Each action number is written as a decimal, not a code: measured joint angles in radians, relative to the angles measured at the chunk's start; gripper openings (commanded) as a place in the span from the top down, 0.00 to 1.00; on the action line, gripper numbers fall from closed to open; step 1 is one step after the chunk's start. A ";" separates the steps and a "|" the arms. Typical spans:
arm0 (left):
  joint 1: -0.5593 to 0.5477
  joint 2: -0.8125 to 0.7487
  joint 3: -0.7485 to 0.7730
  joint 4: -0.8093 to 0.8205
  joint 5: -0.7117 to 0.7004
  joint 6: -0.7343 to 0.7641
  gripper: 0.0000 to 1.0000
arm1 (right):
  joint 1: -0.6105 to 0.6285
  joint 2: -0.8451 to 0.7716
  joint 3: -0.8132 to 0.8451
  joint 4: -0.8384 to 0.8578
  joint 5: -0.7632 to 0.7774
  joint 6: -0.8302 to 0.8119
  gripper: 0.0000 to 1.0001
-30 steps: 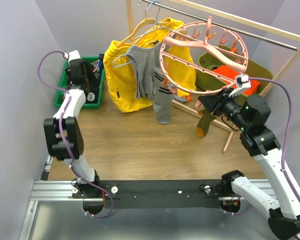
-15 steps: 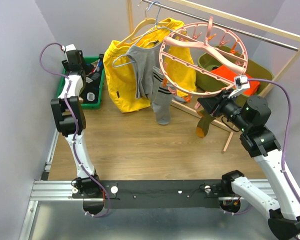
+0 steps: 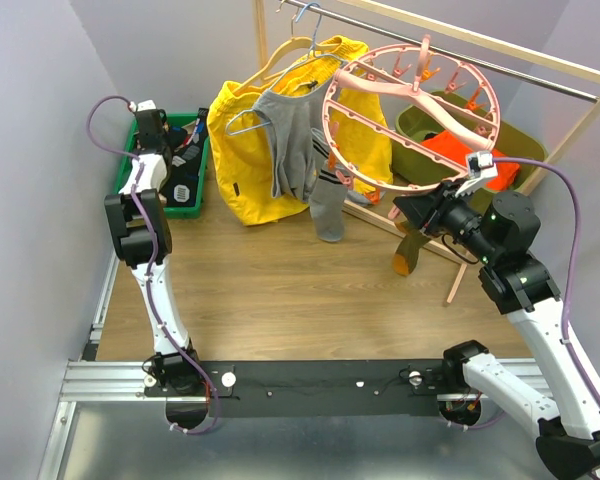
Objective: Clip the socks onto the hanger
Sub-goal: Pick up the sock from the bin.
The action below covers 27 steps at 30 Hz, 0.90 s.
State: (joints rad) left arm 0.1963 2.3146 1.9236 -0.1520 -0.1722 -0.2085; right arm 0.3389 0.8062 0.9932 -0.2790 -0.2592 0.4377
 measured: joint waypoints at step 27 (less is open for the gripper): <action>-0.002 -0.578 -0.658 0.215 -0.008 0.195 1.00 | 0.000 -0.039 -0.021 0.009 -0.012 -0.002 0.99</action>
State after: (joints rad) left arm 0.1944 1.7367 1.2659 0.0631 -0.1799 -0.0132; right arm 0.3386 0.7670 0.9718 -0.2703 -0.2710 0.4362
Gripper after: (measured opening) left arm 0.016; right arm 0.313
